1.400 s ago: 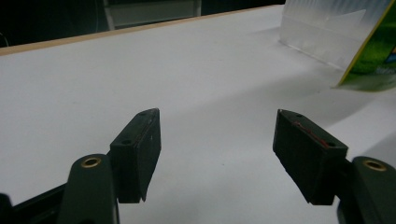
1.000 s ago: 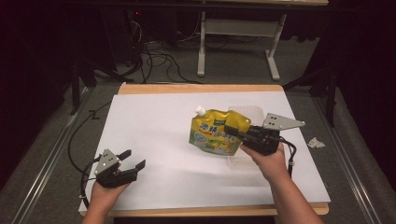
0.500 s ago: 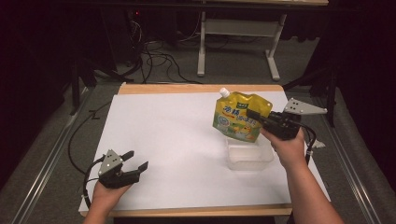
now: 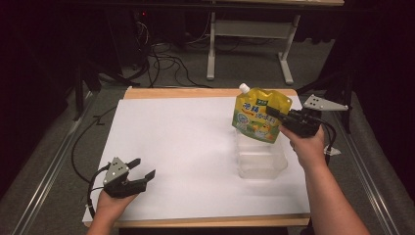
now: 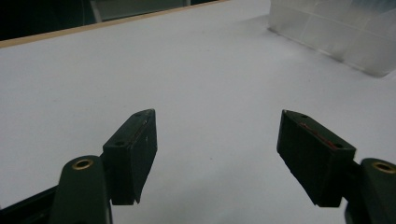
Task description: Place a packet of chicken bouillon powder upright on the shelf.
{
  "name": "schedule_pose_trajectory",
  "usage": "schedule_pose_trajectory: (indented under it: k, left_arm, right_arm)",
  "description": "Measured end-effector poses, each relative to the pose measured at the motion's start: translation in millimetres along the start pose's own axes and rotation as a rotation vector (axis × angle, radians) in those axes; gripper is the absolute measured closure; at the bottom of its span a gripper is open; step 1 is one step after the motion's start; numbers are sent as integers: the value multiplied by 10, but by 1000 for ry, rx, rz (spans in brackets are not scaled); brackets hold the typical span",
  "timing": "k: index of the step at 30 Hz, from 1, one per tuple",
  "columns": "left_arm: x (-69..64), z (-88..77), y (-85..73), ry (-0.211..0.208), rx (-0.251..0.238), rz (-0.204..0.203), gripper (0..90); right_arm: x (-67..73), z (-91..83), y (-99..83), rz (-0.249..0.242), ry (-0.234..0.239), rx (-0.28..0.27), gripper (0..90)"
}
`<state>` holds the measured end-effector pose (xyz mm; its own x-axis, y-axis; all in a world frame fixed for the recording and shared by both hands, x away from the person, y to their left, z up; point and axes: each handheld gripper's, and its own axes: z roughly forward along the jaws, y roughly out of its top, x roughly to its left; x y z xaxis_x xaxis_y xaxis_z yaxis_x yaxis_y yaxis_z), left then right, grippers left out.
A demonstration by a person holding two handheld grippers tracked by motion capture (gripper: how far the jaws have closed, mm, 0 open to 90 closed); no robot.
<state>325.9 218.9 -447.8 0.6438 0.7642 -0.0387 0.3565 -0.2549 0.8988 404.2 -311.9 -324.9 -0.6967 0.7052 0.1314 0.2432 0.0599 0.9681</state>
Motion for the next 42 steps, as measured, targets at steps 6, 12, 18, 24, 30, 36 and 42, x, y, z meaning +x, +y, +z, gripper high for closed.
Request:
schedule_pose_trajectory:
  k: [6, 12, 18, 24, 30, 36, 42]
  left_arm:
    - [-4, 2, -2, -2, 5, 3, 291]
    - [-6, 9, -6, -3, 13, 12, 291]
    - [-7, 24, -11, -7, 21, 17, 291]
    - [-15, 20, -17, -7, 19, 17, 291]
    - [-13, 26, -23, -11, 23, 18, 291]
    - [-14, 34, -29, -13, 30, 24, 290]
    - [-16, 36, -30, -15, 32, 29, 291]
  right_arm:
    - [-111, 11, 12, 11, -15, 3, 900]
    - [-231, 37, 19, 14, -28, 14, 900]
    - [-342, 102, 30, 7, -39, 22, 900]
    - [-440, 198, -24, 35, -51, 24, 900]
    - [-505, 291, -36, 32, -60, 47, 900]
    - [-557, 336, -58, 38, -69, 65, 900]
    - [-553, 375, -87, 31, -69, 83, 900]
